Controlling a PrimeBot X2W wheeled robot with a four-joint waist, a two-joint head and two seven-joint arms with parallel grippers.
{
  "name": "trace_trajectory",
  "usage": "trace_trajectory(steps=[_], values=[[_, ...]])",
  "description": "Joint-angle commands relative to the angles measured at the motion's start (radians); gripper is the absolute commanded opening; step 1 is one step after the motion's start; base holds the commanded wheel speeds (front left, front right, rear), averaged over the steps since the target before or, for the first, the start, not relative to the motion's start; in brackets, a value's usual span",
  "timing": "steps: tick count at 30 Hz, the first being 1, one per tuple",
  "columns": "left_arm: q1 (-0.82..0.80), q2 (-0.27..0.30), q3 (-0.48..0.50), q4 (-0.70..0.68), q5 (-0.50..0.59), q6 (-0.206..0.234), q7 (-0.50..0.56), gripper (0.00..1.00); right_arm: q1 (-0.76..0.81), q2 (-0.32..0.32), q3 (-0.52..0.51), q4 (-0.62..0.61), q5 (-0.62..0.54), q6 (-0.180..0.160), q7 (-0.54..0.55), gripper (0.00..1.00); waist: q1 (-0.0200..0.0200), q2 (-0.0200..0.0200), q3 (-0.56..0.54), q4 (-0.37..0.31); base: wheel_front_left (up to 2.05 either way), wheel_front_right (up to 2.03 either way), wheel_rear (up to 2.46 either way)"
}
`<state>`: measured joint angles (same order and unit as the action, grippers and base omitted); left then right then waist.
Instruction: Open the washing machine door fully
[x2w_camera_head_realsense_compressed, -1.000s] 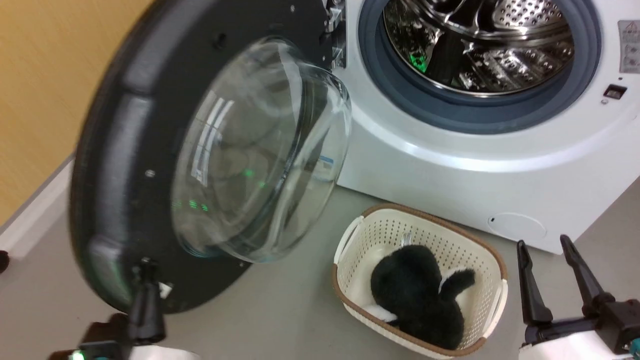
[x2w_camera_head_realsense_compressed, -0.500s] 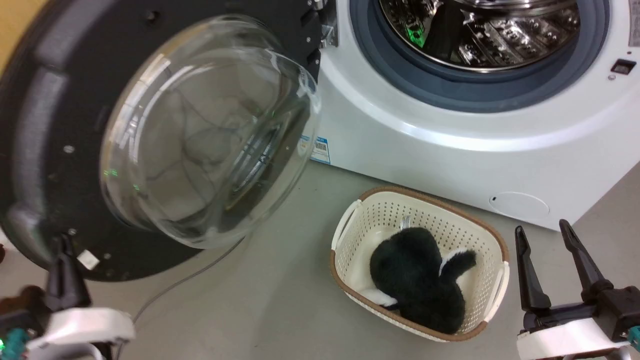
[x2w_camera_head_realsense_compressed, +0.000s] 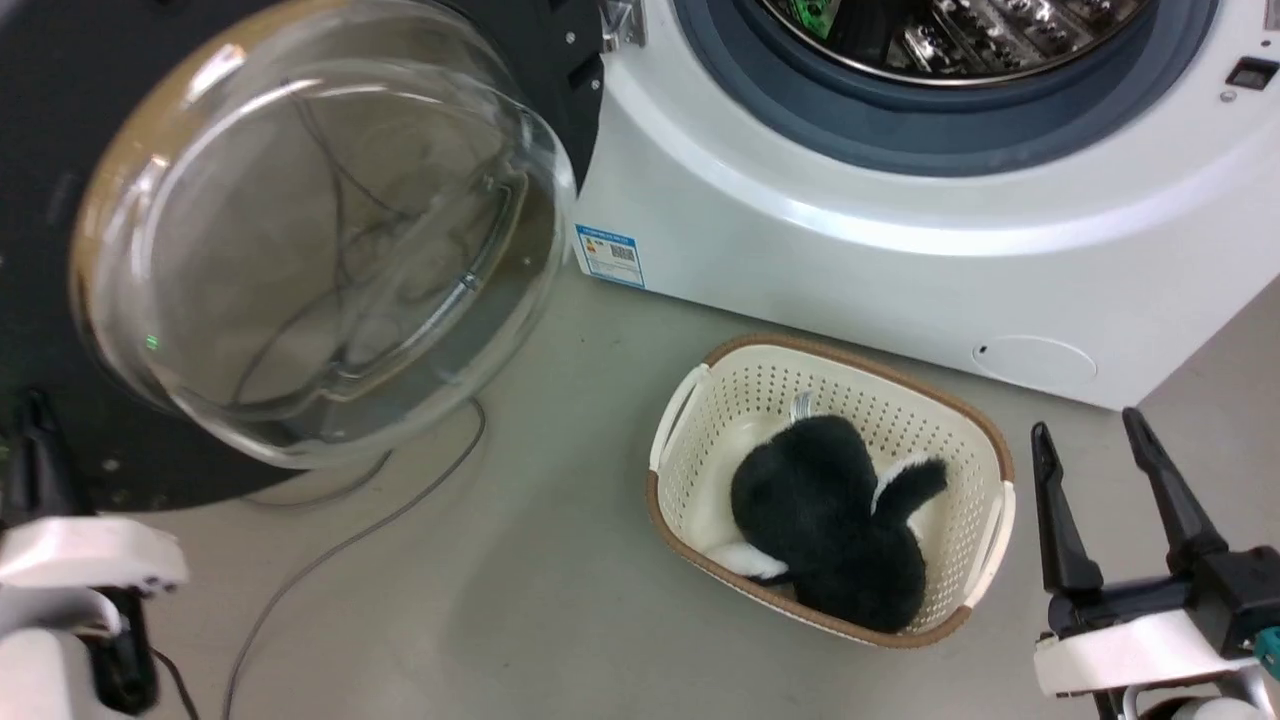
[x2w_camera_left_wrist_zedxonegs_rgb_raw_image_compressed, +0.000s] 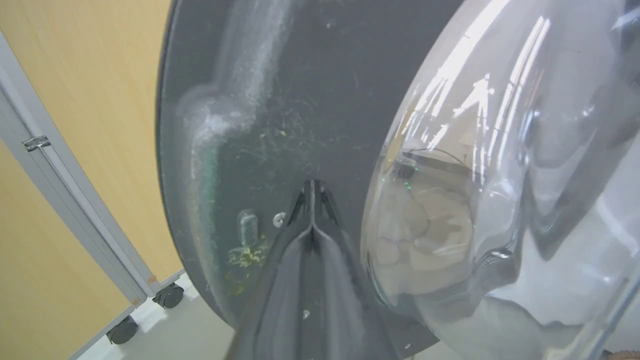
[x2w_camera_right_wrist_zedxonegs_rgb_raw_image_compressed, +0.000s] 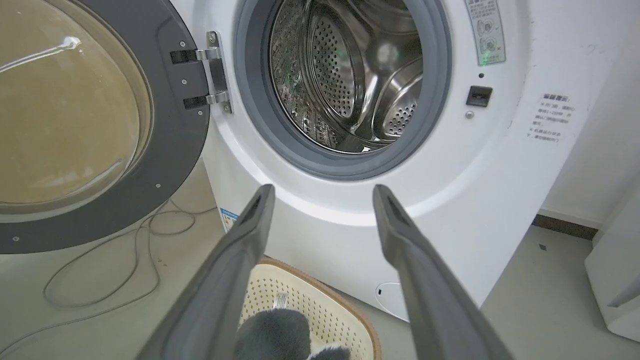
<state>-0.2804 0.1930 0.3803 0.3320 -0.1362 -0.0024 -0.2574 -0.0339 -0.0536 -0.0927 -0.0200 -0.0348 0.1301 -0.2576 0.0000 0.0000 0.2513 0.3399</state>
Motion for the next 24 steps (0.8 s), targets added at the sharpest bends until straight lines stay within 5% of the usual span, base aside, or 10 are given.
trace_trajectory(steps=[1,24], values=[[-0.027,0.015,0.013,0.01,-0.006,0.0,-0.004,0.0,-0.018,0.003,0.0,-0.006,-0.002,0.001,-0.004,1.0,0.0,0.0,0.007,-0.004,0.0,0.0,0.0],[-0.233,0.101,0.102,0.247,0.04,-0.044,-0.004,0.0,-0.047,0.003,-0.011,0.001,-0.009,0.001,-0.004,1.0,0.0,0.0,0.018,-0.021,0.0,0.0,0.0]])
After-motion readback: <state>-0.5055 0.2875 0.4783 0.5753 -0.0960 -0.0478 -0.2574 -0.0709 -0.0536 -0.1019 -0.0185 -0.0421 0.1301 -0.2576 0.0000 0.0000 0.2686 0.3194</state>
